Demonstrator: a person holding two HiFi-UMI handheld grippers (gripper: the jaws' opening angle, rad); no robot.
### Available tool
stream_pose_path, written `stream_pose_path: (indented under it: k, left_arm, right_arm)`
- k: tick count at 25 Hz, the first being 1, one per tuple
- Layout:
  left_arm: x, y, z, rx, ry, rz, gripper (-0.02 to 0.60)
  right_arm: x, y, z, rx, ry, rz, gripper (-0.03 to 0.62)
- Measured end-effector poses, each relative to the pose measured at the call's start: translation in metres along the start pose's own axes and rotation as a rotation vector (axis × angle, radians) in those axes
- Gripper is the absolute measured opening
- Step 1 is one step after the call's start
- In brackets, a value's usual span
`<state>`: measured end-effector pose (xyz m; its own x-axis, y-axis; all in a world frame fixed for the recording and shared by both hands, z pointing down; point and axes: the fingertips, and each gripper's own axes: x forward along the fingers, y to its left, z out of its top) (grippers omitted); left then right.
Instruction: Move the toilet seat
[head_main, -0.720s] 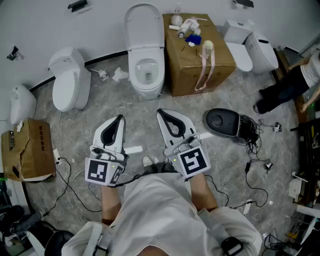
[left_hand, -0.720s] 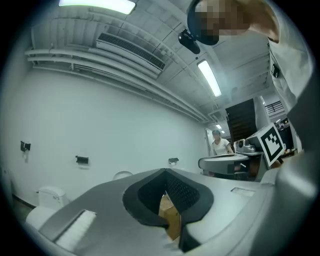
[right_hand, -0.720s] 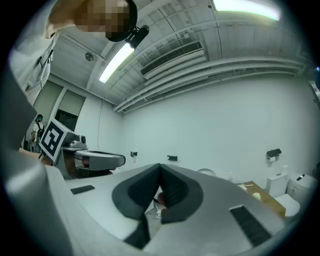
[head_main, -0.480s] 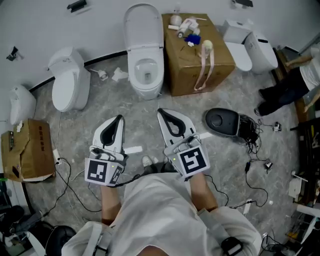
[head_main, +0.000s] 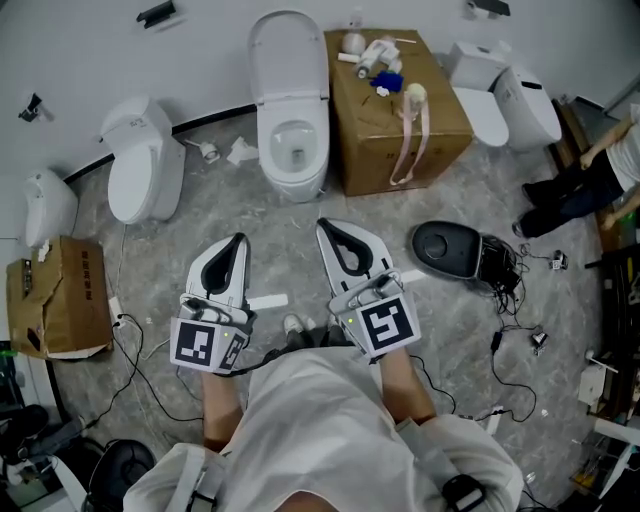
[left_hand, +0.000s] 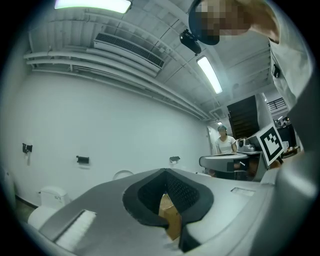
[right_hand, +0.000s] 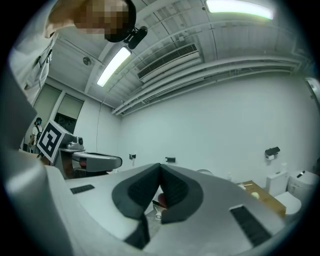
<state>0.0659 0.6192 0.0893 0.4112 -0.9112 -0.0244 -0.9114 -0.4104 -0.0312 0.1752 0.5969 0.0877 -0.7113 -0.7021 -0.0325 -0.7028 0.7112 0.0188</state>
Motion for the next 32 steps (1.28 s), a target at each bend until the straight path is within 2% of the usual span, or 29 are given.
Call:
stream_pose_path:
  k: [7, 15, 23, 32]
  left_arm:
    - [0.022, -0.005, 0.000, 0.008, 0.012, 0.032, 0.000]
    - [0.051, 0.016, -0.005, -0.004, 0.010, 0.039, 0.000]
    - [0.087, 0.071, -0.015, -0.016, 0.008, 0.004, 0.000]
    - [0.128, 0.126, -0.015, -0.033, -0.015, -0.075, 0.001]
  right_arm:
    - [0.002, -0.017, -0.001, 0.007, 0.002, 0.051, 0.002]
    - [0.034, -0.035, -0.006, 0.006, 0.010, 0.065, 0.002]
    - [0.095, -0.051, -0.012, 0.011, 0.004, 0.040, 0.002]
    - [0.158, -0.063, -0.013, -0.010, -0.001, -0.002, 0.002]
